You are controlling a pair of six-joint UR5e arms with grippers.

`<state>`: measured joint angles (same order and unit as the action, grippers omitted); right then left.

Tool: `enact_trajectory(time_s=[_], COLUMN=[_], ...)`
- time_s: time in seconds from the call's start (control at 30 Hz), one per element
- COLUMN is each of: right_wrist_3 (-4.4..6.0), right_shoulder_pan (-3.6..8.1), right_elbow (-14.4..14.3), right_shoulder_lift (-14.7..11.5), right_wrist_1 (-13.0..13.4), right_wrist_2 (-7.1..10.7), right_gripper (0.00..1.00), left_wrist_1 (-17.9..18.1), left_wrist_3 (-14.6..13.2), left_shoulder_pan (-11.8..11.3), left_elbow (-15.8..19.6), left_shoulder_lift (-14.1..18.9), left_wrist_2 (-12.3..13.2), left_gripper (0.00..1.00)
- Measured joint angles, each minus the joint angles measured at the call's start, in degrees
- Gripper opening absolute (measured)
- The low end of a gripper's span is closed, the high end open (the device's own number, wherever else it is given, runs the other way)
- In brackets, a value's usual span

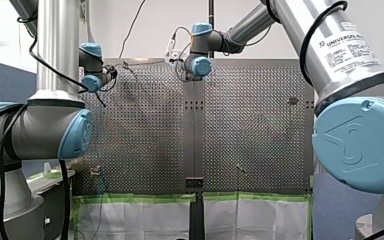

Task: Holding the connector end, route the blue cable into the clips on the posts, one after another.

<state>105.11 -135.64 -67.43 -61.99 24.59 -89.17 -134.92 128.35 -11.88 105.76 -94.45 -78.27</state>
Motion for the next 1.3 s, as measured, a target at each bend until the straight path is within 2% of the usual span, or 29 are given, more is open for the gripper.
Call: enact_trajectory(time_s=[0.3,0.5,0.83,1.1,1.3], right_wrist_3=[0.03,-0.13,-0.2,-0.16,-0.01], right_shoulder_pan=[0.14,0.16,0.19,0.76,1.36], right_elbow=[0.5,0.9,2.2,2.3,2.5], right_shoulder_lift=[0.3,1.0,2.3,2.5,2.7], right_wrist_1=[0.1,-0.1,-0.7,-0.7,-0.7], right_wrist_2=[-4.14,-6.66,-10.52,-10.61,-9.4], right_gripper=[0.0,0.0,0.0,0.0,0.0], left_wrist_1=[-0.1,-0.1,-2.5,-3.8,-3.9], left_wrist_3=[0.1,0.1,0.0,-1.4,-1.6], left_shoulder_pan=[0.0,0.3,0.8,0.6,0.3], left_elbow=[-0.1,-0.4,-2.0,-2.4,-2.4], left_shoulder_lift=[-0.1,-0.2,-1.0,-3.2,-3.3], left_wrist_2=[-0.7,-2.0,-4.3,-5.1,-5.1], left_gripper=[0.0,0.0,0.0,0.0,0.0])
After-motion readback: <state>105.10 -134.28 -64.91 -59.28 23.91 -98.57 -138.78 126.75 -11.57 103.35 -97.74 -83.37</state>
